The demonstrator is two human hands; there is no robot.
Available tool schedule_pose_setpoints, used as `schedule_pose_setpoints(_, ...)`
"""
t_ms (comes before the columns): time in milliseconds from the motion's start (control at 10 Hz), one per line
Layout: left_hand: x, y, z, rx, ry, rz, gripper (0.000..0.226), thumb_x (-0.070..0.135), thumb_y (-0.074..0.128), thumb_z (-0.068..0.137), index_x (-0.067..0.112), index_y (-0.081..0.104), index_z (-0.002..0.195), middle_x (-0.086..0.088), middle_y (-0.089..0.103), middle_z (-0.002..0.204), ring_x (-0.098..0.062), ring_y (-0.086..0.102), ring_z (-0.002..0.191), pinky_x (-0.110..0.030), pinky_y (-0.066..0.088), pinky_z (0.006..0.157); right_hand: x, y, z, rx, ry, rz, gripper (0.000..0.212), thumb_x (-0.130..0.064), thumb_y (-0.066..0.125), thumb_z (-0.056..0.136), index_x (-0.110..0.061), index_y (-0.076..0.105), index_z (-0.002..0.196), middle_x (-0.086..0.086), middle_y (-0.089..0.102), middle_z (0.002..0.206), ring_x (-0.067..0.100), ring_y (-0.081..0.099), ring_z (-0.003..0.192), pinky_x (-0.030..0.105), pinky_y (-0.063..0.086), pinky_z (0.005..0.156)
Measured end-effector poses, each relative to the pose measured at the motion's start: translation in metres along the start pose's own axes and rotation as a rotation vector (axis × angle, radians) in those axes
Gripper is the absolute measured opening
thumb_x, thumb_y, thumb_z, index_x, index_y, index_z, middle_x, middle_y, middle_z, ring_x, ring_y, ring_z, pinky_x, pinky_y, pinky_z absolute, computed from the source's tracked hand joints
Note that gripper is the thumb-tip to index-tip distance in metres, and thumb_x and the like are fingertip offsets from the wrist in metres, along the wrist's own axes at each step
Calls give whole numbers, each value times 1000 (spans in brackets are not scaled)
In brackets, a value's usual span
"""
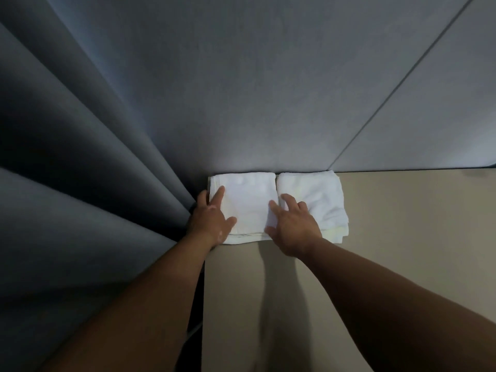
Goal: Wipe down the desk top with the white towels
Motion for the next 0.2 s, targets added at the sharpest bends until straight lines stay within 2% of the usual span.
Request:
schedule_pose_setpoints(100, -1, 6, -30, 80, -49, -32, 75, 46, 58, 101, 34, 19, 165, -4, 6, 173, -35, 23, 156, -50, 32, 125, 3, -5, -29, -16, -45, 45, 54, -40, 52, 99, -24, 40, 150, 6, 26, 161, 32, 36, 137, 43, 45, 106)
schedule_pose_setpoints(200, -7, 18, -65, 113, -56, -31, 71, 44, 58, 100, 26, 30, 163, -6, 19, 171, -33, 30, 152, -47, 36, 121, 20, -5, -62, -32, -54, 186, 50, -38, 55, 100, -23, 51, 147, 5, 38, 156, 27, 41, 138, 37, 40, 111)
Point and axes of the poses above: each hand's wrist, its own z-axis towards the middle knuckle, its own y-axis out of the palm, x = y × z, the point moved 3 cm from there along z, towards the middle knuckle
